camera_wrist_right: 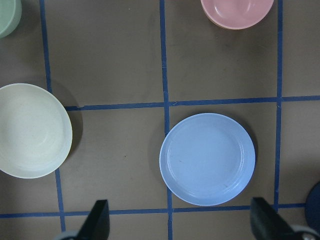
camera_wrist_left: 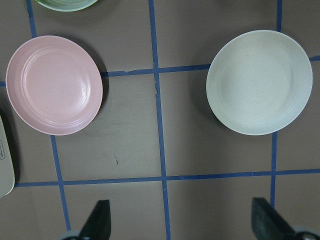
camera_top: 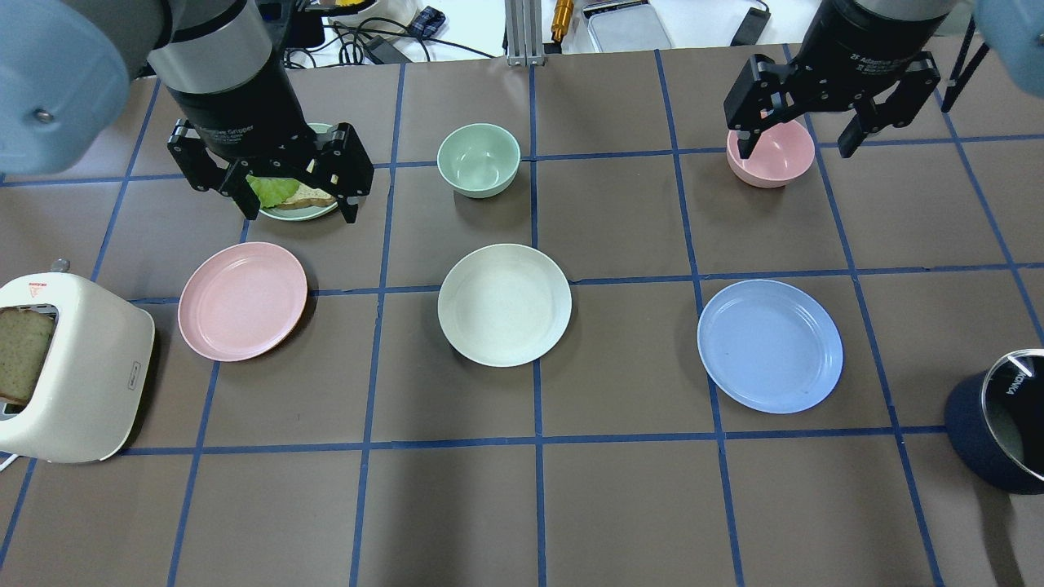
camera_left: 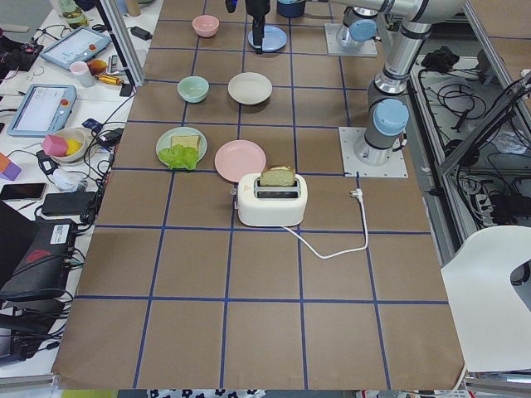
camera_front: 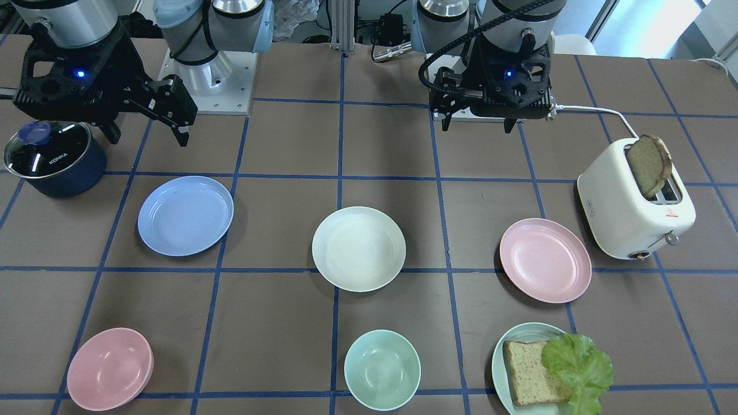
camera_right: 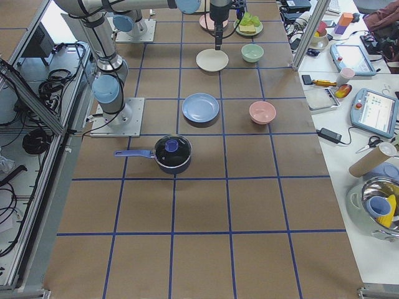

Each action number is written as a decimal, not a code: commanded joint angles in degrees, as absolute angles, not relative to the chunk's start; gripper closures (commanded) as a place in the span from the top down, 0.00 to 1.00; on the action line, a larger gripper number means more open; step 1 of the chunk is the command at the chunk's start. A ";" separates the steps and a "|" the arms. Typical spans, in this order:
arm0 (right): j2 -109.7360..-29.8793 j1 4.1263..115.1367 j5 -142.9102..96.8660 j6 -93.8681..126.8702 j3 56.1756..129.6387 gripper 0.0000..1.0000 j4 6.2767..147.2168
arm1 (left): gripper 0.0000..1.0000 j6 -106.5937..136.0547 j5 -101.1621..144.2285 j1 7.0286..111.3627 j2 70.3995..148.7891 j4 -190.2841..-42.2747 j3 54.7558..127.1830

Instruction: Stack three plates with pink and blue

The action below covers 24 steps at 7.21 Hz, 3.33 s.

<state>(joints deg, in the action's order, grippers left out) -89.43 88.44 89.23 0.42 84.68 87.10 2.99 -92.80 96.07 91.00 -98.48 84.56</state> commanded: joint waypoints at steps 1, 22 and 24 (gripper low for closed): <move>-89.21 88.51 89.38 0.53 84.29 1.00 87.10 | 1.00 2.99 -92.81 95.89 90.71 -98.53 84.55; -88.86 86.05 88.68 0.27 84.37 1.00 89.47 | 1.00 1.33 -91.58 91.59 95.52 -94.85 85.60; -87.81 85.43 89.56 0.09 84.64 1.00 89.39 | 1.00 -2.35 -92.19 89.49 98.95 -86.71 91.98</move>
<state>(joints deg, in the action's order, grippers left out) -88.62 85.76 89.15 0.15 84.47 89.44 -0.11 -91.90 91.00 96.91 -91.57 88.10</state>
